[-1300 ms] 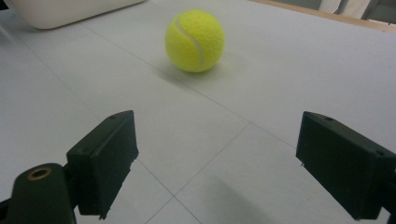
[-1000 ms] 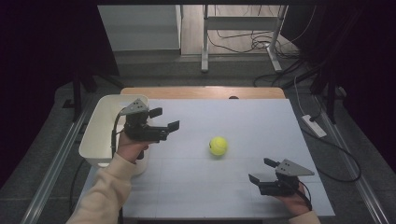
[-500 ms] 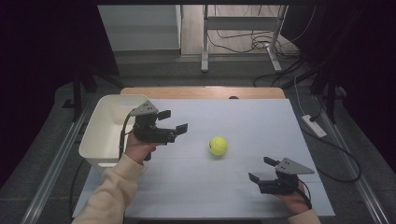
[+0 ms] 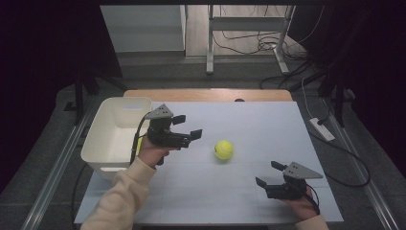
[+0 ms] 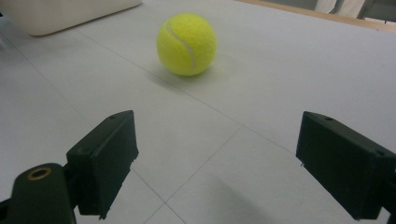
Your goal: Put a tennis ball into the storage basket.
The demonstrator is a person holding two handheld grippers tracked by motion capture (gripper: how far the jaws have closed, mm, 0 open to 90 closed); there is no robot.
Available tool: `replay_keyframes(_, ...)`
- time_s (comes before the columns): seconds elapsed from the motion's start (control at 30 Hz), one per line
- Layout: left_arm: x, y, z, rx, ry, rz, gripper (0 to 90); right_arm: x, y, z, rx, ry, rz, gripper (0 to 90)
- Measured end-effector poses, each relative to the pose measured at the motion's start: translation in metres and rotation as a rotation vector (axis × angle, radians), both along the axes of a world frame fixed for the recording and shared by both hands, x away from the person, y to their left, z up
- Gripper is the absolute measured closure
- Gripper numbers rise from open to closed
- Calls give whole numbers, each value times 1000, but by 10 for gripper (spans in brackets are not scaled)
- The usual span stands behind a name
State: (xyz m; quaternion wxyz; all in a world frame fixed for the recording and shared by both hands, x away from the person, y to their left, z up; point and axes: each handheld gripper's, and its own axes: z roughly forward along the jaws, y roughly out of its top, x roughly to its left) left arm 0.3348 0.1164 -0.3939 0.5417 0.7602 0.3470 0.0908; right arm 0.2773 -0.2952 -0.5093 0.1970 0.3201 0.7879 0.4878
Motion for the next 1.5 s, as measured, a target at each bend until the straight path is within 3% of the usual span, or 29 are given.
replay_keyframes(0.3,8,-14,-8,20,14,-13,119,1,1,-1,1,-2,11,128)
replay_keyframes(0.83,8,-26,-15,77,9,-19,119,1,4,0,-8,-9,13,128)
replay_keyframes(1.03,11,-33,-20,80,14,-25,119,3,4,-1,-14,-7,18,128)
replay_keyframes(1.5,24,-48,-31,106,48,-35,119,3,4,0,-11,-7,19,128)
